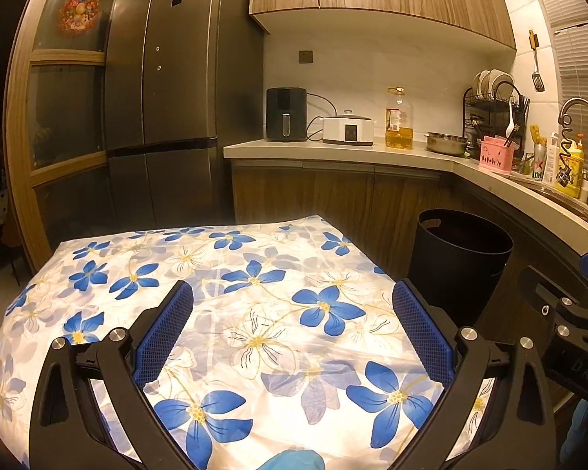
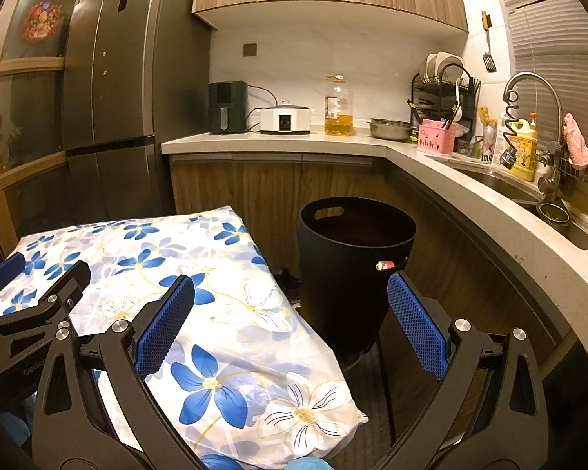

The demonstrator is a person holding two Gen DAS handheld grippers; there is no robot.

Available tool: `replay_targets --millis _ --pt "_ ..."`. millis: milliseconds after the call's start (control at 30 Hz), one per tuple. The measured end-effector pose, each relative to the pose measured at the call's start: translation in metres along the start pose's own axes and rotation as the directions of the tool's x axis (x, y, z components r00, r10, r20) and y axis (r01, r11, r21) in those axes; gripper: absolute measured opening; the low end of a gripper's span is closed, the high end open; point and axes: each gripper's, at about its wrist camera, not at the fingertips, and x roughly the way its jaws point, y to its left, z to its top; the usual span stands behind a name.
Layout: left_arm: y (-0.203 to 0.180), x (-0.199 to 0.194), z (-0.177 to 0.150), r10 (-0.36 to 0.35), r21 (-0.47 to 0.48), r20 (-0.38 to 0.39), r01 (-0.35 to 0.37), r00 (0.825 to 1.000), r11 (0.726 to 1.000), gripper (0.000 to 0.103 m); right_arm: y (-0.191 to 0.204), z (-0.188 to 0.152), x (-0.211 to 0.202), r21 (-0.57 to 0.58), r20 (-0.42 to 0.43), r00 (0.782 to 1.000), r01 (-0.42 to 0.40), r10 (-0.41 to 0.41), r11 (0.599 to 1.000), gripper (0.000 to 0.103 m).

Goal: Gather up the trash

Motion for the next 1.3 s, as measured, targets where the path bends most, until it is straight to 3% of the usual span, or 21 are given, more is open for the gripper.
replay_targets --millis 1300 --pt "-0.0031 0.0021 -0.0003 -0.004 -0.002 -0.008 0.004 1.000 1.000 0.097 -0.0003 0.0010 0.0029 0.003 -0.004 1.000 -0.003 0.003 1.000 0.098"
